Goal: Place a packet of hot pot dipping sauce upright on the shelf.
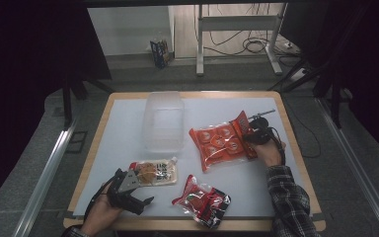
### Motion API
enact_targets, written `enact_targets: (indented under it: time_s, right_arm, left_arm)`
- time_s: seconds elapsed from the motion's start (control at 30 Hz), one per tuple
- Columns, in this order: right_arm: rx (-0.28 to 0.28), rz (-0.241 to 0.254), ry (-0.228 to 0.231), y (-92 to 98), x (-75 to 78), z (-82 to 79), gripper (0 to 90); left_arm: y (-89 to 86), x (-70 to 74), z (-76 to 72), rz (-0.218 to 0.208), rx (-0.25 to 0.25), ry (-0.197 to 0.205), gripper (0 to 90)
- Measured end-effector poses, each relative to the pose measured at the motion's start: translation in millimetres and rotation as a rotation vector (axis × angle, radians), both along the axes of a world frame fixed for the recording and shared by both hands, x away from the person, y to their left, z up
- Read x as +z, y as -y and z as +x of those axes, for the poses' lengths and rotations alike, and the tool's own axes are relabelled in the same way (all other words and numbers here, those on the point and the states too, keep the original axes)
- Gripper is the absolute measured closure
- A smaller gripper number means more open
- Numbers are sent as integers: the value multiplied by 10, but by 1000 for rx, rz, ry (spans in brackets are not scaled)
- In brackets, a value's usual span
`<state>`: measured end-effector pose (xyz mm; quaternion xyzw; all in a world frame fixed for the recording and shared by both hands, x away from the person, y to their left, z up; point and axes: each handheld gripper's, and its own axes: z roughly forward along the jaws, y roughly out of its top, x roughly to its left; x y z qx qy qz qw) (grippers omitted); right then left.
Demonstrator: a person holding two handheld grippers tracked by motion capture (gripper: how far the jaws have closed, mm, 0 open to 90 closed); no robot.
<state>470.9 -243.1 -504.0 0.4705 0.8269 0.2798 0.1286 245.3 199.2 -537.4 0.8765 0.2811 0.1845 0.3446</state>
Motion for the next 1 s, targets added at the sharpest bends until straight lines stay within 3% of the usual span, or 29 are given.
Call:
enact_targets:
  time_s: [0.07, 0.3, 0.37, 0.57, 0.73, 1.0]
  right_arm:
    - [-16, 8, -41, -10, 21, 27, 866]
    - [-6, -43, -43, -61, 73, 9, 881]
    - [-19, -61, -65, -85, 104, 13, 881]
    - [4, -99, -48, -117, 164, -34, 881]
    - [6, -40, -17, -87, 318, -76, 881]
    - [29, -1, 41, -135, 604, -153, 880]
  left_arm:
    - [2, 0, -1, 3, -2, 1, 0]
    - [10, -7, -3, 10, -5, -1, 0]
    - [13, -13, -1, 11, -8, -5, 0]
    - [29, -21, -5, 23, -17, -5, 0]
    - [29, -26, -3, 22, -18, -10, 0]
    - [20, -12, -5, 12, -15, -5, 0]
